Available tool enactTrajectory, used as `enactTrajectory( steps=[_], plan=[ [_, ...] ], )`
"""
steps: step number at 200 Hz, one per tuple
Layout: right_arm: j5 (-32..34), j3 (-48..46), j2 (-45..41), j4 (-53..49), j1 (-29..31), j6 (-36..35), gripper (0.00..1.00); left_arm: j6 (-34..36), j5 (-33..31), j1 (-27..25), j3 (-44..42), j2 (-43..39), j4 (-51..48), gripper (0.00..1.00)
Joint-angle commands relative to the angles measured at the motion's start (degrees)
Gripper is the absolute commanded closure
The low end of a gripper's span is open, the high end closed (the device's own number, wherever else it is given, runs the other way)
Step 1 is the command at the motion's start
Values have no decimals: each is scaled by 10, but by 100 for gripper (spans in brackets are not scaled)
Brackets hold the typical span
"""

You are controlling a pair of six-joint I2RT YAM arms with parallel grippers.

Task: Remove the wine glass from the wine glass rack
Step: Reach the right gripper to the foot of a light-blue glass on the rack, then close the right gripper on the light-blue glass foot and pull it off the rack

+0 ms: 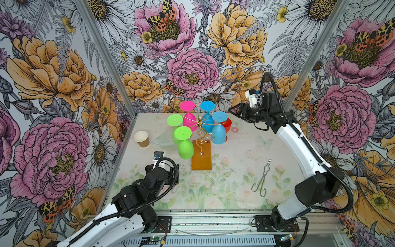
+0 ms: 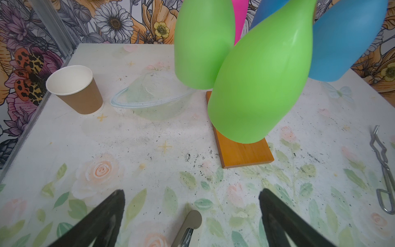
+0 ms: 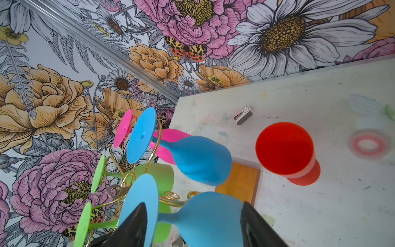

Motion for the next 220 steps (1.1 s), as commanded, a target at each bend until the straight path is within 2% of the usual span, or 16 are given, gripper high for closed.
enactTrajectory(
  steps=[1, 28, 79, 163, 182, 220],
  plan=[
    [-40, -21, -22, 59, 7, 28, 34, 7, 14, 5, 8, -7, 0, 1],
    [-59, -43, -18, 96, 12, 46, 39, 8, 13, 6, 6, -6, 3, 1],
    [-56, -39, -17, 116, 14, 59, 43, 6, 16, 6, 5, -9, 3, 1],
    [-84, -25, 9, 123, 41, 63, 42, 5, 17, 6, 4, -8, 3, 1],
    [-84, -22, 13, 123, 45, 61, 47, 5, 17, 6, 4, -10, 3, 1],
    [-77, -23, 19, 122, 45, 61, 65, 5, 16, 6, 2, -12, 3, 1]
  ],
)
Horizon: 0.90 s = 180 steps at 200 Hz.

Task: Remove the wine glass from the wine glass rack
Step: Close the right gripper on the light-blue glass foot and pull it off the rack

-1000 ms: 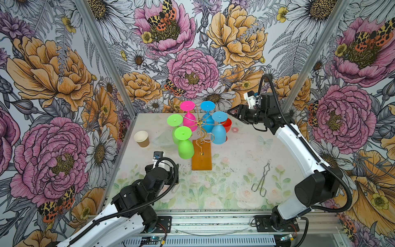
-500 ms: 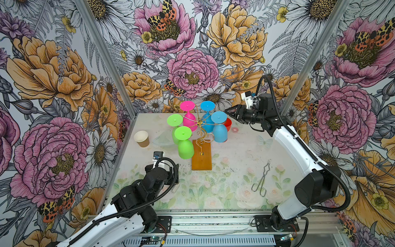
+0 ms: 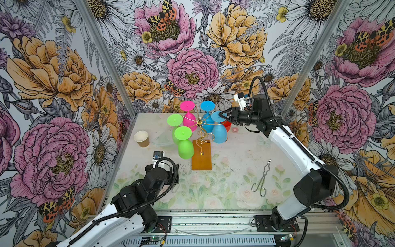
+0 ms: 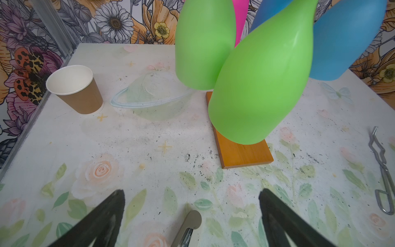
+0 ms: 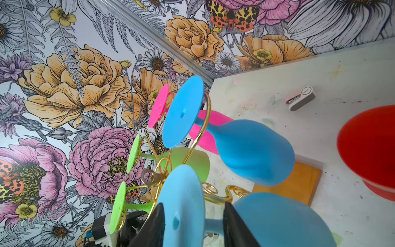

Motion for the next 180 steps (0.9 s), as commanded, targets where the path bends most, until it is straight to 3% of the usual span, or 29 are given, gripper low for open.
enactTrajectory(
  steps=[1, 42, 99, 180],
  plan=[
    [-3, 19, 8, 20, 1, -2, 65, 5, 15, 5, 3, -10, 2, 1],
    [2, 21, 7, 20, -6, 0, 79, 5, 13, 5, 3, -9, 3, 1],
    [2, 21, -6, 20, -17, 6, 90, 5, 15, 5, 1, -11, 3, 1],
    [-16, 4, -38, 22, -20, 14, 96, 4, 14, 5, 1, -16, 3, 1]
  ],
)
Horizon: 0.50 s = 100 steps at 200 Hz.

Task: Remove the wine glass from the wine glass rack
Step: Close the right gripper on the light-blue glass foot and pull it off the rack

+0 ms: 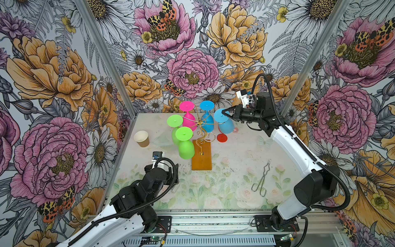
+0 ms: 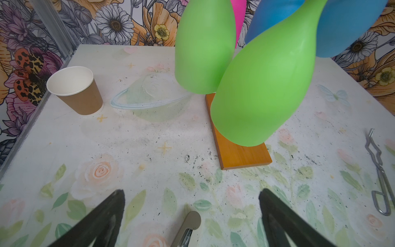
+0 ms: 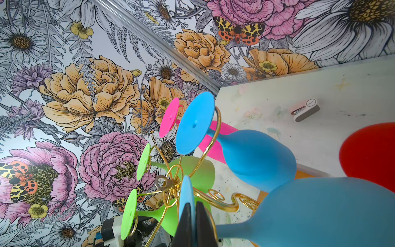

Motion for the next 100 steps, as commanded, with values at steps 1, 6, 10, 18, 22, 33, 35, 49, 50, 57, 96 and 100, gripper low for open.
enactTrajectory(
  steps=[1, 6, 10, 18, 22, 33, 35, 49, 50, 57, 96, 100],
  plan=[
    [-2, -6, -31, 3, -5, 0, 96, 4, 14, 5, 1, -8, 3, 1],
    [-4, -8, -34, 3, -5, 1, 96, 4, 14, 5, 1, -8, 3, 1],
    [-6, -10, -36, 3, -5, 2, 97, 4, 14, 5, 1, -8, 3, 1],
    [-8, -13, -40, 3, -5, 1, 97, 4, 14, 5, 0, -9, 3, 1],
    [-10, -15, -43, 3, -5, 2, 98, 4, 14, 5, 0, -9, 3, 1],
    [-14, -18, -48, 4, -4, 3, 99, 3, 15, 4, 0, -11, 3, 1],
    [-15, -19, -49, 4, -4, 3, 99, 3, 15, 5, 1, -10, 3, 1],
    [-18, -23, -55, 5, -2, 4, 100, 3, 15, 5, 0, -10, 3, 1],
    [-18, -23, -56, 5, -2, 4, 100, 3, 15, 5, 0, -10, 3, 1],
    [-20, -24, -58, 6, 1, 4, 100, 3, 15, 4, 0, -10, 3, 1],
    [-24, -25, -56, 12, 24, 10, 100, 2, 14, 5, 0, -11, 4, 1],
    [-23, -25, -55, 13, 27, 11, 100, 2, 15, 4, 0, -11, 4, 1]
  ],
)
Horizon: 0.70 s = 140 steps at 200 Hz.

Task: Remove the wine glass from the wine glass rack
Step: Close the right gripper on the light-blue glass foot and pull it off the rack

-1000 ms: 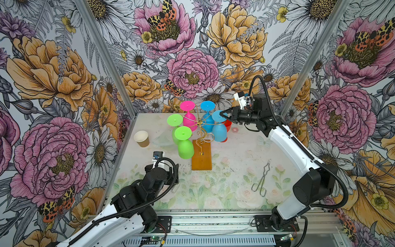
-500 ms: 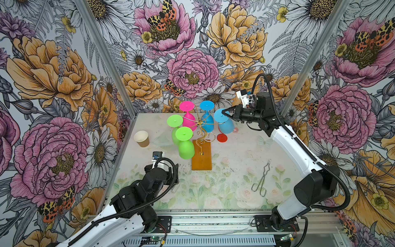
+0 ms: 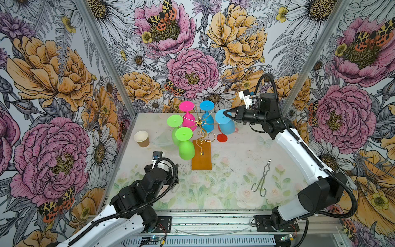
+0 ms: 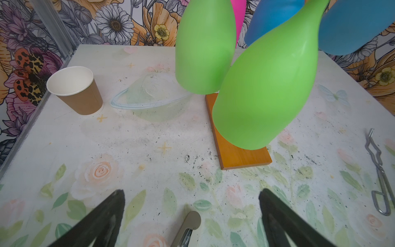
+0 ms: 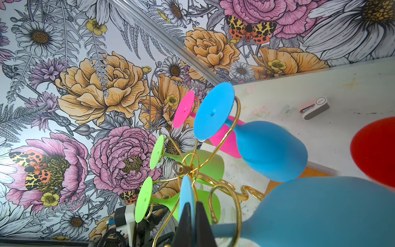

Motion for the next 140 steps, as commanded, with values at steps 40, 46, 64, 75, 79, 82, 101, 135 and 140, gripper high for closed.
enactTrajectory(
  steps=[40, 46, 64, 75, 79, 82, 101, 135, 140],
  plan=[
    [-8, -3, 0, 33, 30, 23, 100, 2, 15, 5, -2, -17, 4, 1],
    [-8, -3, 1, 36, 31, 24, 100, 2, 15, 5, -1, -18, 4, 1],
    [-8, -1, 6, 44, 36, 31, 100, 2, 15, 5, -2, -20, 4, 1],
    [-8, 0, 9, 47, 38, 32, 100, 1, 15, 5, -2, -20, 4, 1],
    [-7, 1, 11, 49, 39, 33, 100, 2, 15, 5, -2, -20, 4, 1],
    [-7, 1, 12, 50, 39, 34, 100, 2, 15, 5, -2, -19, 4, 1],
    [-3, 8, 21, 58, 39, 37, 100, 2, 15, 5, -2, -19, 4, 1],
    [15, 13, 37, 84, 40, 49, 100, 2, 15, 5, -2, -21, 3, 1],
    [16, 13, 40, 88, 39, 53, 100, 1, 15, 5, -2, -21, 3, 1]
  ],
)
